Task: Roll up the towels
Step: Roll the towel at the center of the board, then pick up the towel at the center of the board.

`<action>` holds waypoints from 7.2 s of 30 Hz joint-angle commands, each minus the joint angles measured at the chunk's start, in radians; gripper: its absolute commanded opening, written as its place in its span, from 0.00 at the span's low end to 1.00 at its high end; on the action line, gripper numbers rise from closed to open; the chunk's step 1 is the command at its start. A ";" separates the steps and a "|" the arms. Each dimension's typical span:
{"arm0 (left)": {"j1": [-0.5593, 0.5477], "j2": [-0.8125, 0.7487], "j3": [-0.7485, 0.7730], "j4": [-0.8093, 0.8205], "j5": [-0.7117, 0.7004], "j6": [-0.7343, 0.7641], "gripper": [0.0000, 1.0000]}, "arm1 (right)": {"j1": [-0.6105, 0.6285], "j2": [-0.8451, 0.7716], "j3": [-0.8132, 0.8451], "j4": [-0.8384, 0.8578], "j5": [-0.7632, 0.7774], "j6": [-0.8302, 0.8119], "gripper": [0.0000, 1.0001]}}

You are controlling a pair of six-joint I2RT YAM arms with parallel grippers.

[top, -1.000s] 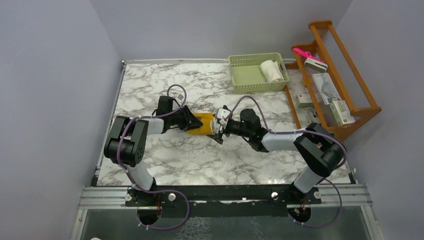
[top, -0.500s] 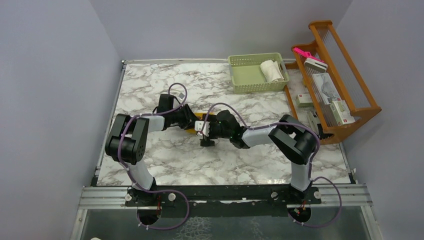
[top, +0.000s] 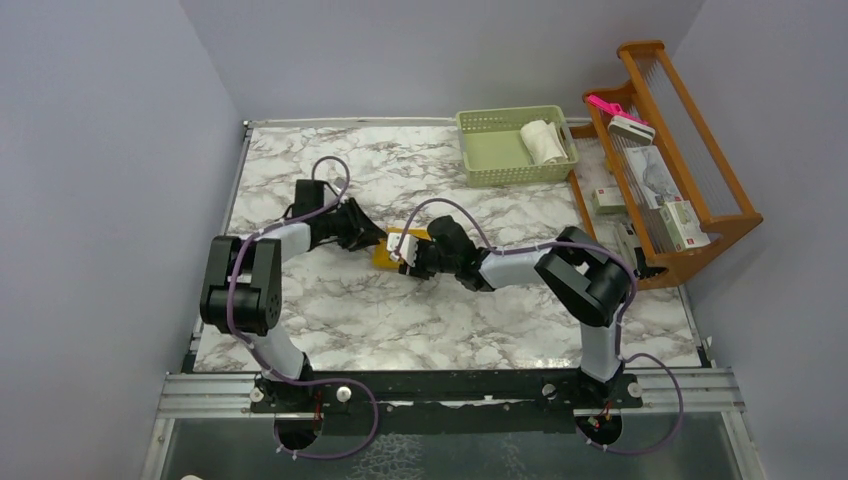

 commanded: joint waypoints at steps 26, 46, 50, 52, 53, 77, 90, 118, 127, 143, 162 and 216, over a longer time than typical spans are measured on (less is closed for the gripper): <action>-0.122 -0.298 -0.164 0.097 -0.107 0.030 0.38 | -0.332 0.395 0.385 -0.254 -0.967 1.240 0.16; -0.132 0.014 -0.031 0.076 -0.300 0.085 0.35 | -0.003 -0.403 -0.277 0.204 0.247 0.213 1.00; -0.132 0.009 0.003 0.050 -0.285 0.091 0.35 | -0.004 -0.335 -0.170 0.053 0.245 0.327 1.00; -0.132 -0.002 0.015 0.036 -0.281 0.096 0.35 | -0.004 -0.306 -0.119 0.022 0.222 0.390 0.99; -0.133 -0.007 0.019 0.031 -0.277 0.096 0.35 | -0.006 -0.297 -0.099 0.014 0.218 0.432 0.98; -0.135 -0.067 -0.091 0.049 -0.348 0.026 0.34 | -0.121 -0.022 0.339 -0.671 0.046 1.033 0.63; -0.135 -0.090 -0.139 0.081 -0.364 0.005 0.34 | -0.142 0.065 0.292 -0.563 -0.055 1.043 0.35; -0.225 -0.023 -0.249 0.651 -0.138 -0.275 0.57 | -0.393 0.346 -0.155 0.991 -0.901 1.777 0.28; -0.308 0.110 -0.252 0.708 -0.192 -0.311 0.47 | -0.393 0.339 -0.152 0.989 -0.922 1.776 0.28; -0.336 -0.215 -0.222 0.206 -0.722 -0.063 0.15 | -0.369 -0.225 0.053 -0.486 -0.206 0.838 0.75; -0.373 -0.221 -0.195 0.015 -0.906 -0.174 0.17 | -0.029 -0.082 0.253 -0.553 0.015 0.822 0.72; -0.224 -0.236 -0.526 0.685 -0.383 -0.382 0.00 | -0.095 -0.153 -0.076 -0.056 -0.421 0.939 0.54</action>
